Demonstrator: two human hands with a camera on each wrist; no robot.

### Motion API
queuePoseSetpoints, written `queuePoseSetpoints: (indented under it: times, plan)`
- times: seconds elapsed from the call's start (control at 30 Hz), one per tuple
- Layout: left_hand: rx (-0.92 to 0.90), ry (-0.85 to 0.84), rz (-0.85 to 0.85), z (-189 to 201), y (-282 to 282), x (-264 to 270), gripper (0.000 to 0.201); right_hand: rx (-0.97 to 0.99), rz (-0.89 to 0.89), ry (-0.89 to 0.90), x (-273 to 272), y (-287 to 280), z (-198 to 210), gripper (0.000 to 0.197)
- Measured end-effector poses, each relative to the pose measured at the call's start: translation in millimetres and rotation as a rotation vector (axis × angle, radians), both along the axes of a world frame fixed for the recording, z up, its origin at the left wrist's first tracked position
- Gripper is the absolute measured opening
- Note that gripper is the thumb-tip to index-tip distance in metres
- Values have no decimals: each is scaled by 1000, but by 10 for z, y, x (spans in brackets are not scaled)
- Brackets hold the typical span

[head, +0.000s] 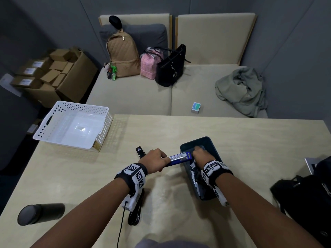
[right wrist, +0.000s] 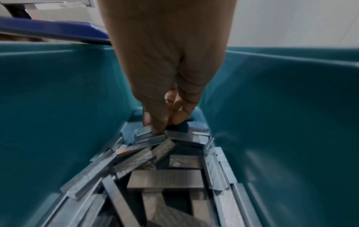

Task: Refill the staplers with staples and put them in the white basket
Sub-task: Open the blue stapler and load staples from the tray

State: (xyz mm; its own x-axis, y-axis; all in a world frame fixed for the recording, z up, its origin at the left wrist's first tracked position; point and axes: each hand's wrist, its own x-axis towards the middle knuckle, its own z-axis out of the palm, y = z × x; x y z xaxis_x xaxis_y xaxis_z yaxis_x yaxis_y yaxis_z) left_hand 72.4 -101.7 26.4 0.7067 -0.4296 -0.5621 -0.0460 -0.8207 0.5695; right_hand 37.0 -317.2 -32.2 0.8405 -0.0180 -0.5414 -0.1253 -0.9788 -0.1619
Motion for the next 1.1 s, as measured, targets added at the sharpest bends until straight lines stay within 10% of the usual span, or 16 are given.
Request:
queuePoseSetpoints:
  times: [0.53, 1.1]
  plan:
    - [14, -5, -14, 27, -57, -31, 31, 56, 49, 40, -160, -99, 38, 28]
    - [31, -51, -107, 163, -104, -168, 35, 867, -465, -299, -347, -381, 626, 24]
